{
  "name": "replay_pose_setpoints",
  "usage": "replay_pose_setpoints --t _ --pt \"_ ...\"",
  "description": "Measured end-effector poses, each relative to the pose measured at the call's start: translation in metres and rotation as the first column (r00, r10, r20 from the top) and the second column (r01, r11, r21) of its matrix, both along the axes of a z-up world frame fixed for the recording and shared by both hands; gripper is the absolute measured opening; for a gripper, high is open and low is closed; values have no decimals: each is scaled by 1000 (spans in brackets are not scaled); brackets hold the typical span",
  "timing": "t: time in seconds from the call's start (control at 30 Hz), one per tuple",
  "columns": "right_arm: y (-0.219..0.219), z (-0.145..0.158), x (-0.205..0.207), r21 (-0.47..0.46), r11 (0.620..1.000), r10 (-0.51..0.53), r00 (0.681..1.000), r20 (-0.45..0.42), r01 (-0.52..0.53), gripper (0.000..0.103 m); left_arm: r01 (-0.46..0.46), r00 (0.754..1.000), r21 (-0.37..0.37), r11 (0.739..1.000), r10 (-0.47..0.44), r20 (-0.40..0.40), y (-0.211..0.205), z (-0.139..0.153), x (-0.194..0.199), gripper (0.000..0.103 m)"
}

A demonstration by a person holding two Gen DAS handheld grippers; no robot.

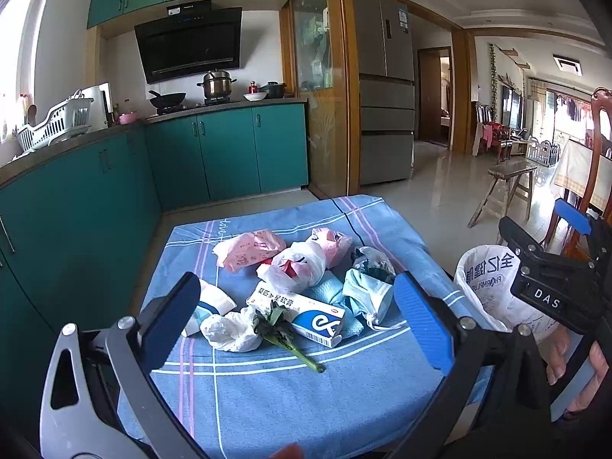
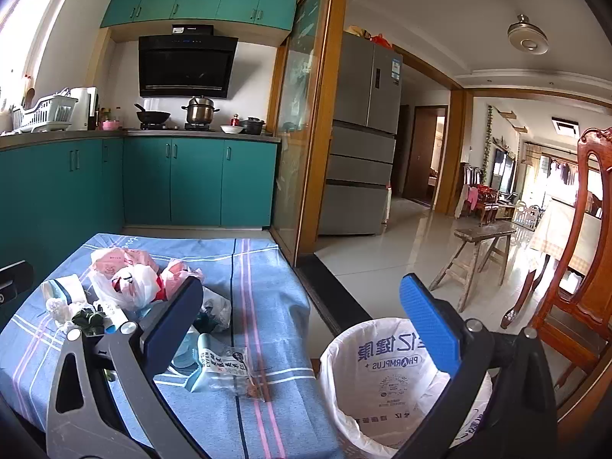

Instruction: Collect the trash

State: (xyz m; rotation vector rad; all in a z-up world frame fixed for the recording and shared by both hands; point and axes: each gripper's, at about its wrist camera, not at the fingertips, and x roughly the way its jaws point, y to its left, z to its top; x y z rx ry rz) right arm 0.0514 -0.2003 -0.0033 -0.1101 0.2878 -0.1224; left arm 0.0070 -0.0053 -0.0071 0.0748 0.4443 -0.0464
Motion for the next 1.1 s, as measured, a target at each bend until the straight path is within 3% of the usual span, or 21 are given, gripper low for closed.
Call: replay_pose_setpoints --t 0.33,1.1 --pt "-3 3 -6 -35 998 -60 998 4 60 101 30 999 -21 999 -30 -23 -3 -3 5 100" --pt "-10 4 -16 -12 999 -51 999 15 51 101 35 998 -39 999 -37 -41 -7 -5 5 100"
